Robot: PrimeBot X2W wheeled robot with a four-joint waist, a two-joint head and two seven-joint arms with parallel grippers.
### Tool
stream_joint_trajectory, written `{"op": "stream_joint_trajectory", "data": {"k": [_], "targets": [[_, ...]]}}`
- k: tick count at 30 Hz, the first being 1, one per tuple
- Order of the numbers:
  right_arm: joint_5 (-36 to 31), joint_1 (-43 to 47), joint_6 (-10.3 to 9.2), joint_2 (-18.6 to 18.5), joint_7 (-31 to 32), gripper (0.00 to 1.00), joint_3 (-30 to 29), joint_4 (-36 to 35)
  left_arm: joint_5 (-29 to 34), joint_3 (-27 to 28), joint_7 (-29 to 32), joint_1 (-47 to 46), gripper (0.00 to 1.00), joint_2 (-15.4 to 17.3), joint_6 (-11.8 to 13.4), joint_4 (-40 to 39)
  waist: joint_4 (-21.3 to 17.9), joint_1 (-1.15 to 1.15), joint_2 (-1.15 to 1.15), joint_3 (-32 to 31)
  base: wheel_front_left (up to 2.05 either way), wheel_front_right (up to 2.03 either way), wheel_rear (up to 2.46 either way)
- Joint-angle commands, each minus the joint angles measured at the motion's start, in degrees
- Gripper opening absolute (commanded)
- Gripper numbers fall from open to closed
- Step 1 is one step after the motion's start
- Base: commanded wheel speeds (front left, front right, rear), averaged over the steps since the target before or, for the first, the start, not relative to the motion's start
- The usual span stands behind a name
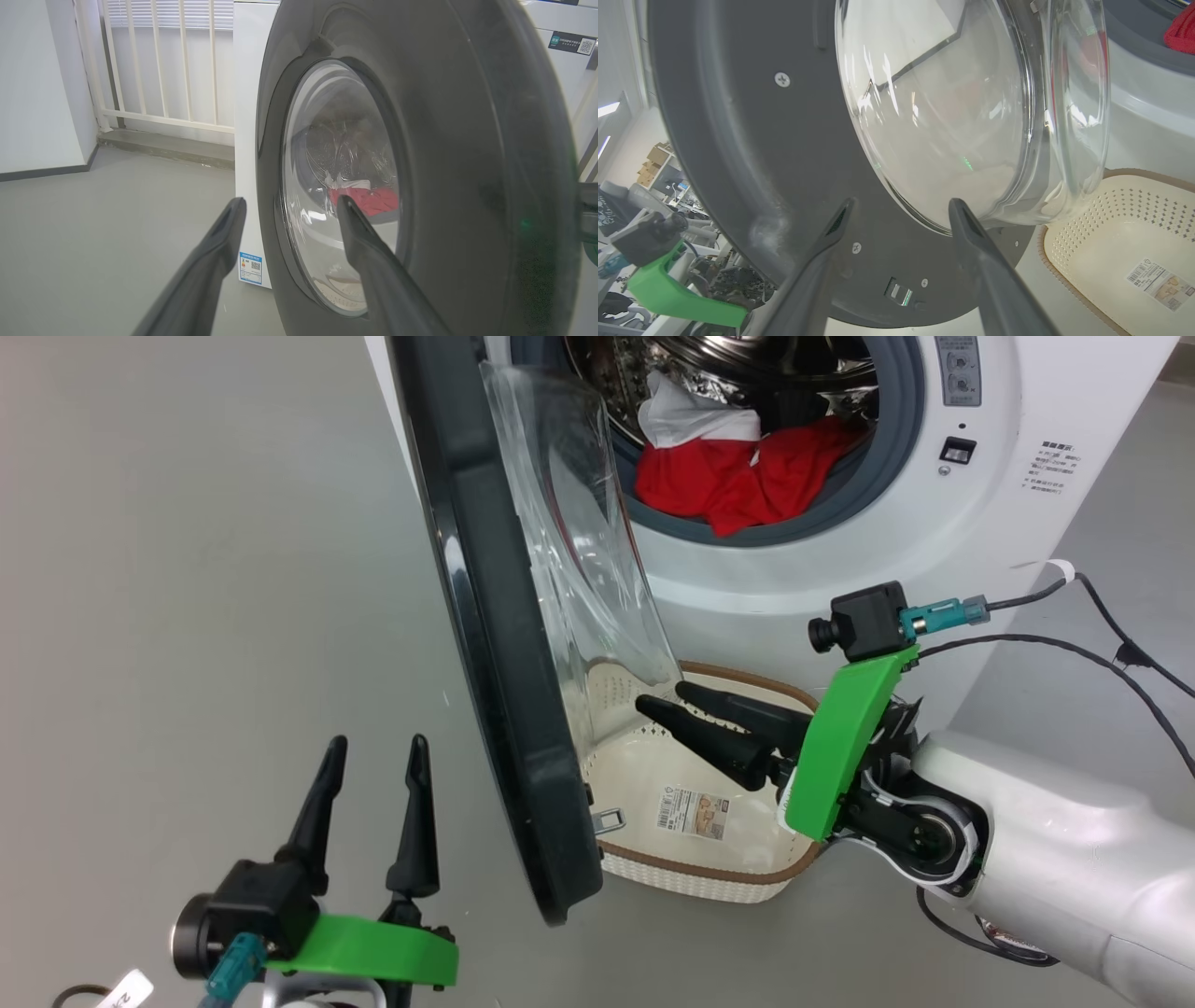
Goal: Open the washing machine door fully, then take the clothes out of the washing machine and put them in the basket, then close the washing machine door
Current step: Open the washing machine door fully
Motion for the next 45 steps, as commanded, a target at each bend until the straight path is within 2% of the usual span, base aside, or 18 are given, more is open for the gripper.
{"op": "stream_joint_trajectory", "data": {"k": [1,13,20,22,26,30,31,33,39,45], "targets": [[-3.7,1.7,0.43,0.3,-2.0,1.00,-0.4,0.5,-0.5,2.0,-0.4,0.2,1.00,1.0,0.0,-1.6,-0.3,0.00,0.00,-0.1,0.00,0.00,0.00],[-18.1,4.9,0.43,2.4,-10.3,1.00,-0.8,9.4,-0.4,2.3,-0.4,0.9,1.00,1.3,0.5,-2.3,-1.4,0.00,0.00,-0.7,0.00,0.00,0.00],[-26.7,7.7,0.43,4.5,-13.0,1.00,-6.7,16.9,-0.4,2.5,-0.4,1.3,1.00,1.4,0.7,-2.8,-1.9,0.00,0.00,-0.9,0.00,0.00,0.00],[-30.5,8.7,0.43,5.3,-13.2,1.00,-10.3,19.1,-0.4,2.6,-0.4,1.4,1.00,1.4,0.7,-3.0,-2.1,0.00,0.00,-0.9,0.00,0.00,0.00],[-40.8,12.4,0.43,7.7,-13.3,1.00,-21.5,20.2,-0.3,3.0,-0.4,1.8,1.00,1.5,0.9,-3.5,-2.4,0.00,0.00,-1.0,0.00,0.00,0.00],[-53.2,18.4,0.43,10.2,-13.3,1.00,-33.9,17.9,0.0,3.2,-0.4,2.1,1.00,1.5,0.9,-4.0,-2.7,0.00,0.00,-1.2,0.00,0.00,0.00],[-59.1,22.1,0.43,11.9,-13.3,1.00,-39.4,15.9,0.1,3.4,-0.4,2.2,1.00,1.5,0.9,-4.2,-2.7,0.00,0.00,-1.3,0.00,0.00,0.00],[-64.5,25.7,0.43,13.8,-13.3,1.00,-44.4,13.6,0.2,3.6,-0.4,2.3,1.00,1.5,0.9,-4.4,-2.8,0.00,0.00,-1.4,0.00,0.00,0.00],[-78.4,34.4,0.43,19.3,-13.2,1.00,-55.1,5.4,0.5,3.9,-0.4,2.4,1.00,1.2,0.8,-5.4,-3.0,0.00,0.00,-0.9,0.00,0.00,0.00],[-86.7,41.8,0.43,22.9,-12.2,1.00,-61.4,-3.1,0.8,4.2,-0.4,2.4,1.00,0.9,0.7,-5.8,-2.7,0.00,0.00,-0.7,0.00,0.00,0.00]]}}
